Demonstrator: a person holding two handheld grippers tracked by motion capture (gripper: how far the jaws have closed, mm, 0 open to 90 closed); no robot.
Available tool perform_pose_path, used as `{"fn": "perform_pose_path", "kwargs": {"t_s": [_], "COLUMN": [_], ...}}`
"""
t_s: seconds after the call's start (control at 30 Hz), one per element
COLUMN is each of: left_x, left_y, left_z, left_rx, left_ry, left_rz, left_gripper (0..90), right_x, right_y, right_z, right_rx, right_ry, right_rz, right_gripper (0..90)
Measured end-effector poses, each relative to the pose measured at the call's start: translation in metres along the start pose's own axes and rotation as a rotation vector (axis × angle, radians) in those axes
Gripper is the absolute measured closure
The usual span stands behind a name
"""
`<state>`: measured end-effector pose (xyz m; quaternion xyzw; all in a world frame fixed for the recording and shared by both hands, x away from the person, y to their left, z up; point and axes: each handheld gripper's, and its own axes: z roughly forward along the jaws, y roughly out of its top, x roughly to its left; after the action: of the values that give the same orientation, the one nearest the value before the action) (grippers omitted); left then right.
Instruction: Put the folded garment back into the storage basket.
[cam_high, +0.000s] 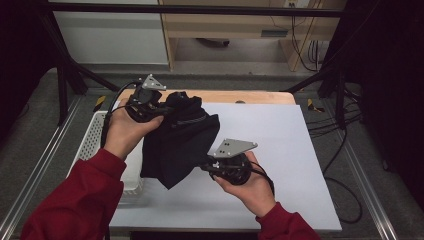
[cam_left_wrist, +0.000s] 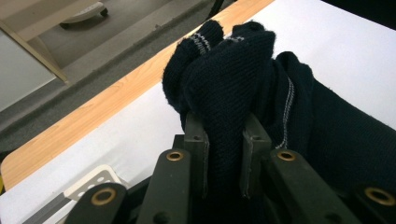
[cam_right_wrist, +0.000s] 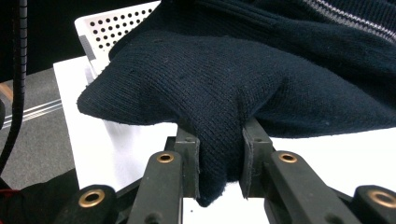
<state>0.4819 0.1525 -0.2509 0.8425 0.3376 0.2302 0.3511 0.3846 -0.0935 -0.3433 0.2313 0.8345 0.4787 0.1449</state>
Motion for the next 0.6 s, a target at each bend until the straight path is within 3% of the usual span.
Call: {"fn": "perform_pose_path", "kwargs": {"t_s": [0.23,0.6], "left_x": [0.006,0.042], "left_y": [0.0,-0.015], "left_z": [0.002,-0.008], "left_rx": [0.004,-0.022], "left_ry": [0.004,0.044], "left_rz": [0.006,-0.045], "left_gripper": [76.8,76.9], "right_x": [-0.005,-0.009], "right_y": [0.005,0.032], "right_z": [0.006,0.037], "right_rx": [-0.007,0.015], "right_ry": [0.022,0.038], "right_rz": [0.014,-0.023], "right_gripper": [73.2,73.2]}}
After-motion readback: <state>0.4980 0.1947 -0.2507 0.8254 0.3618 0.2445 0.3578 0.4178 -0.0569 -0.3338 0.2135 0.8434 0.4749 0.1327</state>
